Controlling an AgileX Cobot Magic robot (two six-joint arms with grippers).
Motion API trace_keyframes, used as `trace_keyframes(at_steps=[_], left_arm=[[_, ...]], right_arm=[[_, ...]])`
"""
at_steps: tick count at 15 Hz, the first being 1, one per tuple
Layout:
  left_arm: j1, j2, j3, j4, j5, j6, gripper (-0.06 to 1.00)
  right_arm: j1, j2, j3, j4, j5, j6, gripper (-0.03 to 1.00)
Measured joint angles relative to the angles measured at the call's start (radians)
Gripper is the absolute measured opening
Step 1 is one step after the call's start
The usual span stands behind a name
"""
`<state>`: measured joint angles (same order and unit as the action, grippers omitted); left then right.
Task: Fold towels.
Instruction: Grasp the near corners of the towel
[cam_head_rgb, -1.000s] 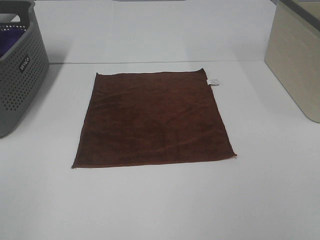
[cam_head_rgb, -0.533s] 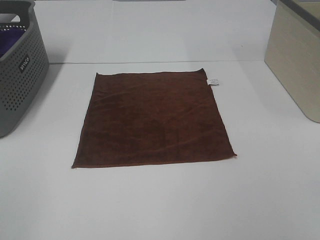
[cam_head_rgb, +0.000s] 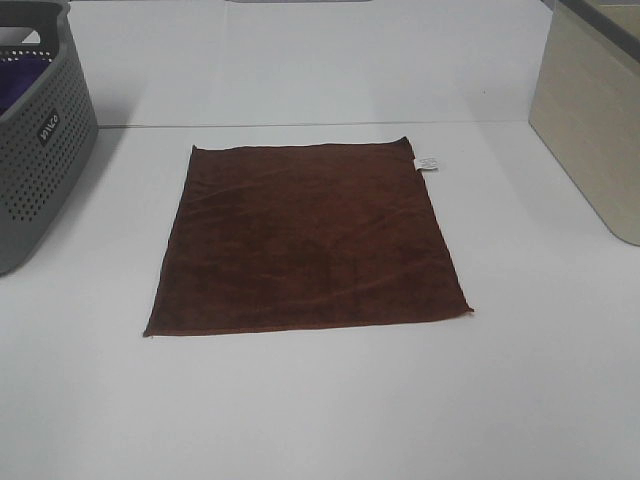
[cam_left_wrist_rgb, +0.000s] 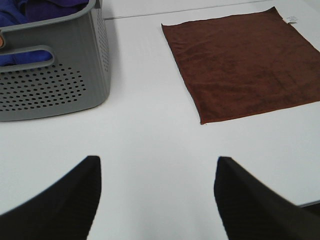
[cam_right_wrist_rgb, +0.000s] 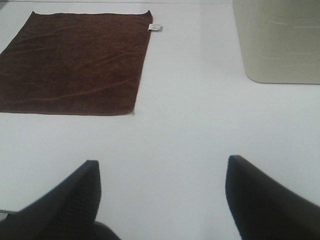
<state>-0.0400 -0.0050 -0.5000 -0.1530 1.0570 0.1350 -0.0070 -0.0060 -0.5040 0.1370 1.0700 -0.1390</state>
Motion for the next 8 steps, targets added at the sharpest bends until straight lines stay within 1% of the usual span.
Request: trace_keyframes(at_steps=[8], left_arm=[[0.0,0.0,0.0,0.0,0.0,0.0,0.63]], right_arm=[[0.0,0.0,0.0,0.0,0.0,0.0,0.67]])
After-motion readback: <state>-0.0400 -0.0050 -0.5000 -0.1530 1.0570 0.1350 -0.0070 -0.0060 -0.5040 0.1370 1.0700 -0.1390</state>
